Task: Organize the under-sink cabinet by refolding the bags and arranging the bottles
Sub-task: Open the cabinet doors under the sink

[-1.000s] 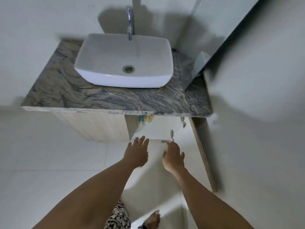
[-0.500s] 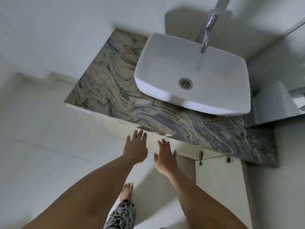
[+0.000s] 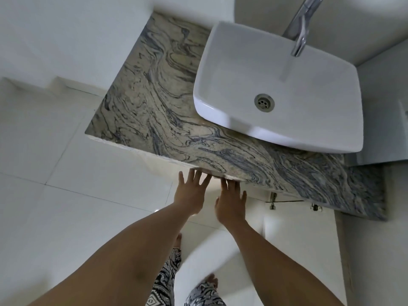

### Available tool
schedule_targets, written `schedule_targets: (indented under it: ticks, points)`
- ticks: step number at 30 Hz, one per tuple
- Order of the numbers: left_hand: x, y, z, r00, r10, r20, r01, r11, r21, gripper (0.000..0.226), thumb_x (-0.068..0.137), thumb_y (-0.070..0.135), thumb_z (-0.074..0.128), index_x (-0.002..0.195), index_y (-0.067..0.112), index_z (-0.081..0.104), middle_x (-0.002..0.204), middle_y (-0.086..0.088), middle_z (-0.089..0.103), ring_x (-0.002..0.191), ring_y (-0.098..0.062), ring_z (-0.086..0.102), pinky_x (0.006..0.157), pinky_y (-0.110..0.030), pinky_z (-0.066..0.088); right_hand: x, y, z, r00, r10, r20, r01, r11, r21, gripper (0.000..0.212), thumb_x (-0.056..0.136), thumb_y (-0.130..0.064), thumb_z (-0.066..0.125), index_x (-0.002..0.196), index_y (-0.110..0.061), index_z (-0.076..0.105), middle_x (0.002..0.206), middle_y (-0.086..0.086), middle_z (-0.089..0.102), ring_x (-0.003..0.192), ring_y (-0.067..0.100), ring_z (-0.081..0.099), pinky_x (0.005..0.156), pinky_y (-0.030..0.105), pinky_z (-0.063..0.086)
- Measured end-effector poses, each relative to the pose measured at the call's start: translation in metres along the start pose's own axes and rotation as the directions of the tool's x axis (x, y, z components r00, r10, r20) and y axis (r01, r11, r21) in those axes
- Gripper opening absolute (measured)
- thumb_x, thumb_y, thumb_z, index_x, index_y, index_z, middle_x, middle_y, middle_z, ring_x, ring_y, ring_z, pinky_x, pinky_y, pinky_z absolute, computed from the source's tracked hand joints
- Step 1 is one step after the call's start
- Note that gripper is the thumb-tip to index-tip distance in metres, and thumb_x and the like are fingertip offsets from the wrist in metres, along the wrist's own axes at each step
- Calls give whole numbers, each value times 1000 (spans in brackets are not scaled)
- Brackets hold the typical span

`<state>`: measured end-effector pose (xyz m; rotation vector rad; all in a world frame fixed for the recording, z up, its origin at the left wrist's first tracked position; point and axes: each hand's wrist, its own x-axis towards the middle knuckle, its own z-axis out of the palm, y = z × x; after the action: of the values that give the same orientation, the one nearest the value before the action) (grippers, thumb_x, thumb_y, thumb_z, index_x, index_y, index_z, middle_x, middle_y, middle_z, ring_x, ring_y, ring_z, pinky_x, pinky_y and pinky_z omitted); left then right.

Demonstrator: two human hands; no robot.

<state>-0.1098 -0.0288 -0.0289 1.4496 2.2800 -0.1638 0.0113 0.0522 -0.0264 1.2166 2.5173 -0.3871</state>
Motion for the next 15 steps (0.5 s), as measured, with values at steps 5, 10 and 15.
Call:
schedule_targets:
  ticks: [5, 10, 15]
  points:
    - [-36, 2, 14, 1000, 7, -17, -7, 1000, 5, 80, 93, 12, 50, 159, 30, 8, 165, -18, 1, 152, -41, -8, 120, -62, 6, -19, 0, 2, 1000, -11, -23, 11, 1000, 19, 46, 96, -15, 51, 138, -32, 49, 129, -7, 52, 125, 16, 47, 108, 41, 34]
    - [-97, 10, 34, 993, -106, -57, 105, 994, -27, 64, 95, 9, 46, 154, 20, 25, 166, -16, 10, 154, -36, -1, 119, -64, -4, -60, -7, 12, 980, -76, 184, 6, 935, 354, 36, 94, -5, 46, 115, -20, 71, 118, 0, 68, 109, 20, 64, 93, 31, 50]
    - [-149, 5, 52, 968, -229, -99, 226, 973, -36, 62, 94, 11, 49, 153, 20, 34, 165, -6, 20, 153, -35, 9, 118, -67, 2, -70, -28, 26, 911, -226, 346, 52, 893, 447, 28, 84, 6, 44, 82, -3, 71, 93, 13, 70, 90, 37, 71, 65, 32, 48]
